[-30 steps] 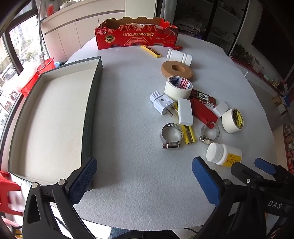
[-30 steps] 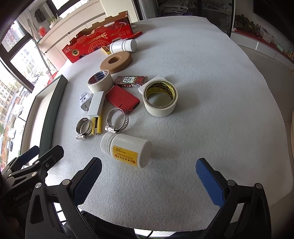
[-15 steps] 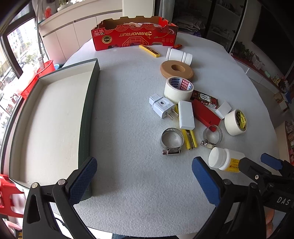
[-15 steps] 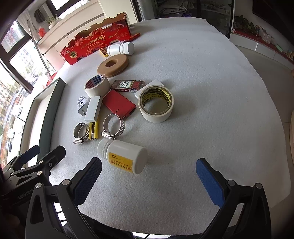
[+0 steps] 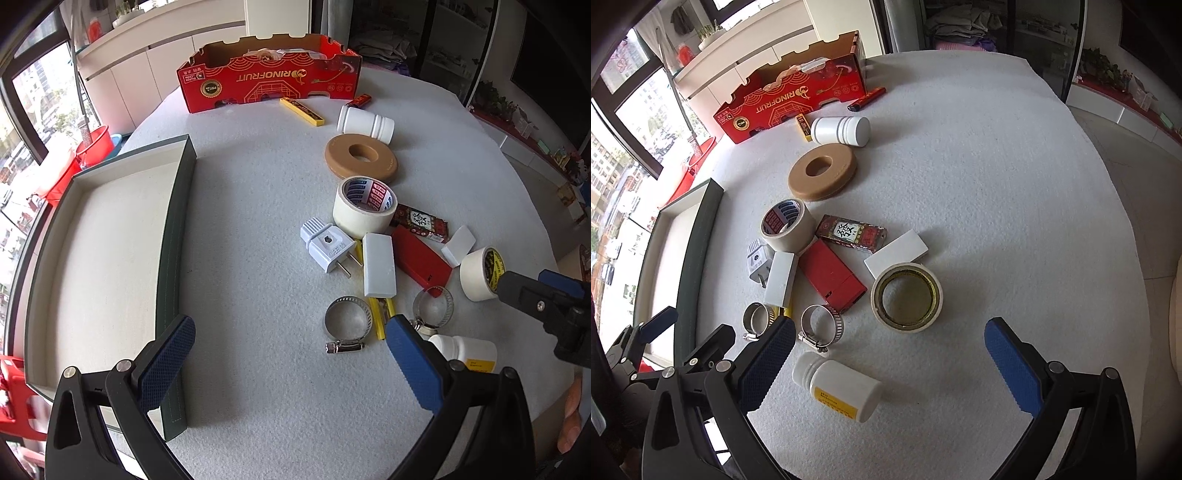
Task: Organize rigid objects
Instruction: 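Move left tool toward the metal hose clamp while right tool approaches the masking tape roll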
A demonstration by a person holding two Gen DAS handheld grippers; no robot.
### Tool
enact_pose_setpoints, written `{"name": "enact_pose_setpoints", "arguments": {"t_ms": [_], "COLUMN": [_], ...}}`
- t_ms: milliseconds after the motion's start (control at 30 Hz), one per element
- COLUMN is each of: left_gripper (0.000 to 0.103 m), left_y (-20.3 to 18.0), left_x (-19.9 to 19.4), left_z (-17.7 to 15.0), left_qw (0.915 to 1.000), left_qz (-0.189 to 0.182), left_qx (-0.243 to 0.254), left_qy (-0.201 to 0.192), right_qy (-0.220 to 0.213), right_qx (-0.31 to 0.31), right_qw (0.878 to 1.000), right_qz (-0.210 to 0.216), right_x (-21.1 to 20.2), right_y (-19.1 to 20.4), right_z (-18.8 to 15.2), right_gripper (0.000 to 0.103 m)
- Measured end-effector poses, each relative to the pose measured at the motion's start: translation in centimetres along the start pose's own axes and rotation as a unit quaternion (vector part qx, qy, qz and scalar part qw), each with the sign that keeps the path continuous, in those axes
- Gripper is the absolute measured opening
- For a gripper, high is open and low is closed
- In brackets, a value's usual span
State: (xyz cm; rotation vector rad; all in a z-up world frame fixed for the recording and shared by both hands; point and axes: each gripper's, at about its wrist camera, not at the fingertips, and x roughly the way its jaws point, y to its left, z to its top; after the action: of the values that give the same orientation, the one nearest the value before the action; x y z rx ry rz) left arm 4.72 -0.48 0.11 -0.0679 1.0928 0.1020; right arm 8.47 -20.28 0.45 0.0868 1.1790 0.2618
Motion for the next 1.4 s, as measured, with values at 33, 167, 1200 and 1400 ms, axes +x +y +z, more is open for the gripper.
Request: {"name": "enact_pose_setpoints", "arguments": {"t_ms": [33, 167, 1200, 1400], "left_gripper": [0.103, 0.103, 0.103, 0.103], "left_y": [0.0, 0.0, -0.6, -0.8], "left_x": [0.2, 1.1, 3.4, 3.8], "left_z": [0.1, -0.1, -1.2, -1.5], "left_qw": [1.0, 0.9999, 0.9986, 0.9983], "left_qz": [0.0, 0.002, 0.005, 0.007], "left_qx": [0.0, 0.003, 0.025, 0.028], "left_qy": [0.002, 0.013, 0.047, 0.051], "right_qy": [0.001, 0.009, 0.031, 0.033], "right_qx": [0.0, -0.001, 0.006, 0.006], "right_qw": [1.0, 1.0, 0.999, 0.999], "right_qz": [0.001, 0.003, -0.003, -0.004], "right_x": [0.1, 0.5, 1.7, 1.8], "right_y": [0.0, 0.0, -0.6, -0.7], "right_z": [0.0, -0.1, -0.9, -1.0], "right_gripper": [0.103, 0.103, 0.103, 0.103]}}
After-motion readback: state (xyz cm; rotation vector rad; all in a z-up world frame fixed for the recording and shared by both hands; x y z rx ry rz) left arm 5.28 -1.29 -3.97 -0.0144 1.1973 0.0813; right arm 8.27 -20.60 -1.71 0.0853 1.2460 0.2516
